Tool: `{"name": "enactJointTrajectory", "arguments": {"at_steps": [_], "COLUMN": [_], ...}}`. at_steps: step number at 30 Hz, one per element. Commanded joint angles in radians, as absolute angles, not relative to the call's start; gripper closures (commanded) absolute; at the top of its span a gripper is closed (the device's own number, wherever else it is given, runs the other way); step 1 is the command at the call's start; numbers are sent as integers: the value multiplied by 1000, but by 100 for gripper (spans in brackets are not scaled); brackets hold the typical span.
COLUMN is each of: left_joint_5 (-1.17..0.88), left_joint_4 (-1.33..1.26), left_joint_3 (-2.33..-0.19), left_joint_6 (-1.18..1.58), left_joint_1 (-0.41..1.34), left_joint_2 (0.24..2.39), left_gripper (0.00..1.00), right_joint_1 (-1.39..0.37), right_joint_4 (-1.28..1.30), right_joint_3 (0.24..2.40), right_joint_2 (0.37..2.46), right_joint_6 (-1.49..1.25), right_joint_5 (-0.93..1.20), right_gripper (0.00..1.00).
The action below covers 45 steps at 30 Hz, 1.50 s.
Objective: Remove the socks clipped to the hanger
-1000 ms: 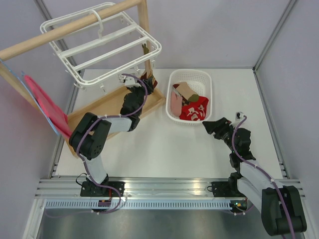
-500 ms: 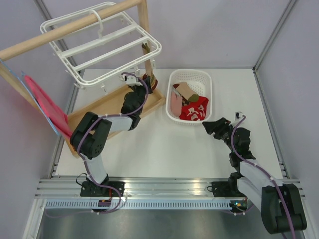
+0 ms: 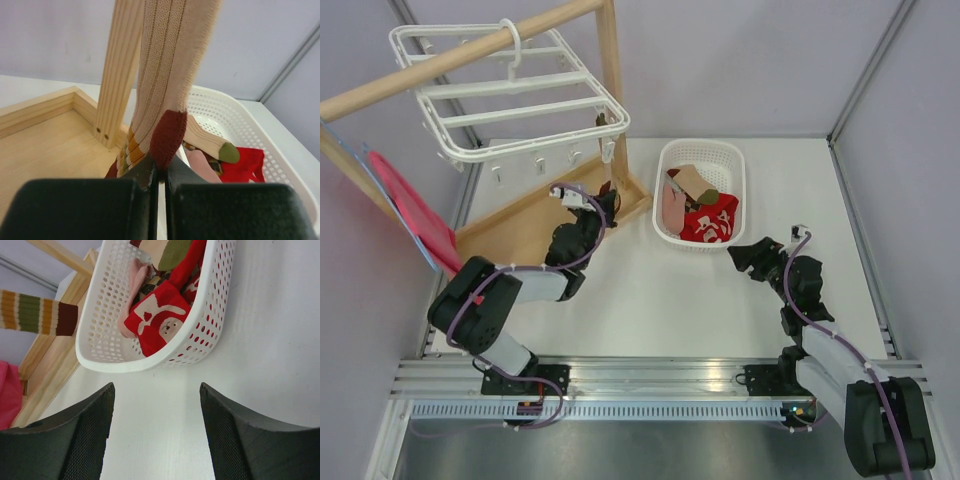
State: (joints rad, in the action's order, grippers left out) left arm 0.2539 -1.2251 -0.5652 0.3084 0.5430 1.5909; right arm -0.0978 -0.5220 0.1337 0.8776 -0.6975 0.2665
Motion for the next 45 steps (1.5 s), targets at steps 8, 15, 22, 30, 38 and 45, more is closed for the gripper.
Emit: {"name": "enactJointTrajectory", "arguments": {"at_steps": [8,15,22,30,38,45], "left_joint_5": [351,316,310,244,247,333], "left_joint_4": [-1209,-879,-517,-265,-249,-80], "left_joint_3": [-307,-238,-233,-279,-304,-380], "left_joint_6": [172,187,230,276,290,304], "left_joint_1": [682,736,761,770,796,796], "left_joint_2": [1206,833,467,351,356,193], "left_gripper": [98,98,98,98,98,98], "right_joint_1": [-95,-95,-113,-392,-671,-828], "right_joint_4": [-482,-402,-327,-330,-402,-469], "right_joint_3": [163,166,173,218,282,347], "right_joint_2": [815,707,591,613,775,937], "right_joint_6": [-673,-681,-689,-681,-654,-620], "right_joint_5": [262,265,285,73,-126,-247], "right_gripper": [27,27,25,23,23,23]}}
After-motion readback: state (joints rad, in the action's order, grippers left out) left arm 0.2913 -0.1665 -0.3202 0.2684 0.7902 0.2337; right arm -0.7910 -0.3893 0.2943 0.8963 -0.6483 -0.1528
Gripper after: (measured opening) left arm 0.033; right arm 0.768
